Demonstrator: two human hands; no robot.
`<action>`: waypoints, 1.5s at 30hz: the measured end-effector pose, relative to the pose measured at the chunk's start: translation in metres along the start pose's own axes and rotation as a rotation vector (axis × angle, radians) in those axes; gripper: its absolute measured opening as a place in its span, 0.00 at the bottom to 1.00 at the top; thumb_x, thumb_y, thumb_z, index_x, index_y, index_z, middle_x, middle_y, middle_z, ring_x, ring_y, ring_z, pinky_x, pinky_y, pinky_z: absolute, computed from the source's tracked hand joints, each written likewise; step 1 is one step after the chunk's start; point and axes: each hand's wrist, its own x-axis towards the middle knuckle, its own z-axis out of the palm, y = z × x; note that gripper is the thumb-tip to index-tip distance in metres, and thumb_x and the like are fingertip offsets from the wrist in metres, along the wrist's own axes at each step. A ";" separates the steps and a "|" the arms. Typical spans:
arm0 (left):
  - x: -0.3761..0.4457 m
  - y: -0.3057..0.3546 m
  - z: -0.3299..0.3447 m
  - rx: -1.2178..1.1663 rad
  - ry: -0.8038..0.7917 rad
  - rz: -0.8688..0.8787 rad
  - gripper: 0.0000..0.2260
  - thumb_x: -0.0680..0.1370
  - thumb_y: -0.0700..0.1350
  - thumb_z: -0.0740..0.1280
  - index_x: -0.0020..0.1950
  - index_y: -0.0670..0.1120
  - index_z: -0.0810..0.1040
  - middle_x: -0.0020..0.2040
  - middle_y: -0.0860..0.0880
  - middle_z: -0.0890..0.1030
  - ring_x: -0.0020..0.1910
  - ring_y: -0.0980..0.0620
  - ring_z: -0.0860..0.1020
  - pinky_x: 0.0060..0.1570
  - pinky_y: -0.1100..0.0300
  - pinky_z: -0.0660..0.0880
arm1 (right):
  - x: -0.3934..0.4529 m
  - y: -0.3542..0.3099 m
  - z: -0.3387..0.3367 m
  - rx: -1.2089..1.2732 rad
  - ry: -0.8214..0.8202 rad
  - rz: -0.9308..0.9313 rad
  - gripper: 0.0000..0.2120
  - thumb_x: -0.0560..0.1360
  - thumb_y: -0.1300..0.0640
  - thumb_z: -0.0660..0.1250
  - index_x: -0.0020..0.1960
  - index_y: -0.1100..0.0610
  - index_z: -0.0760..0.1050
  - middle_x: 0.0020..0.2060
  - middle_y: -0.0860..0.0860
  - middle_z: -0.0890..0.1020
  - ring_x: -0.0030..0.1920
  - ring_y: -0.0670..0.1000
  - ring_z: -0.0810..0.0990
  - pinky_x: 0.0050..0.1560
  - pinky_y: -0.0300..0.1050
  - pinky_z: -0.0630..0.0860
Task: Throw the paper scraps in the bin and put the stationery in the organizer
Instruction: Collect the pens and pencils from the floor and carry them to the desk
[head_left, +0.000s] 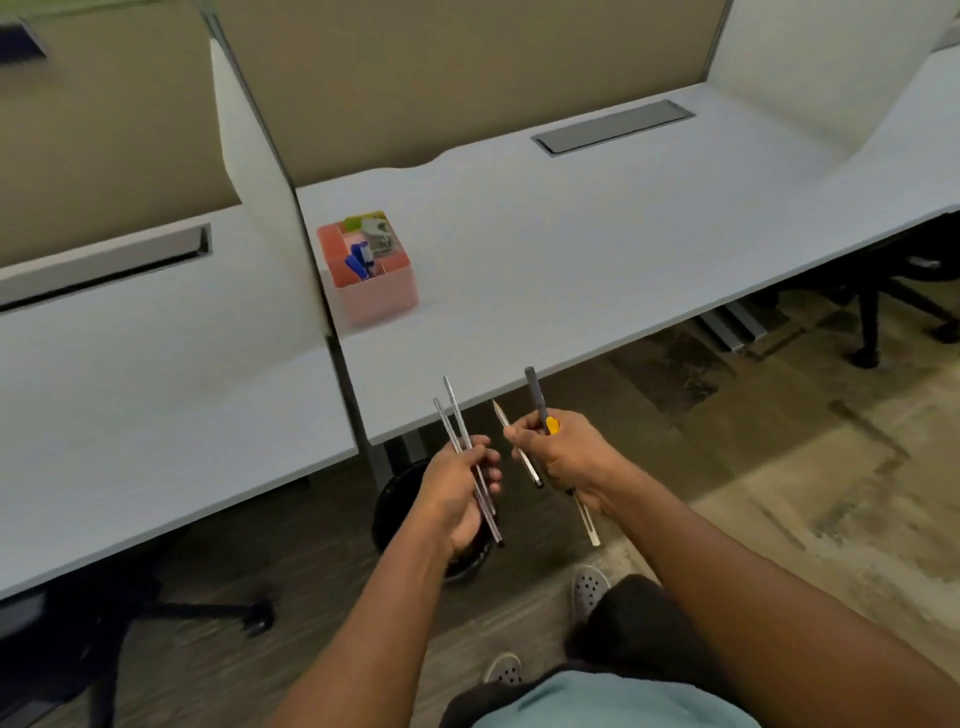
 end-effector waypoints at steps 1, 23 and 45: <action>0.003 0.007 0.001 -0.056 0.012 0.000 0.06 0.80 0.39 0.59 0.53 0.42 0.74 0.34 0.47 0.75 0.29 0.54 0.71 0.27 0.62 0.68 | 0.004 -0.006 0.001 0.013 -0.007 -0.005 0.08 0.74 0.51 0.71 0.48 0.56 0.80 0.38 0.50 0.83 0.30 0.40 0.76 0.32 0.37 0.68; 0.155 0.196 0.011 -0.101 0.432 0.153 0.13 0.81 0.49 0.59 0.41 0.44 0.75 0.33 0.47 0.75 0.28 0.54 0.69 0.28 0.59 0.67 | 0.240 -0.144 0.004 0.307 -0.306 0.364 0.06 0.75 0.54 0.67 0.49 0.56 0.75 0.33 0.51 0.76 0.25 0.45 0.64 0.22 0.37 0.59; 0.274 0.385 -0.045 -0.132 0.514 0.527 0.09 0.81 0.33 0.56 0.49 0.44 0.71 0.40 0.45 0.78 0.41 0.48 0.79 0.48 0.56 0.75 | 0.442 -0.283 0.073 0.145 -0.437 0.131 0.14 0.83 0.54 0.53 0.46 0.58 0.73 0.43 0.55 0.86 0.44 0.52 0.82 0.46 0.46 0.77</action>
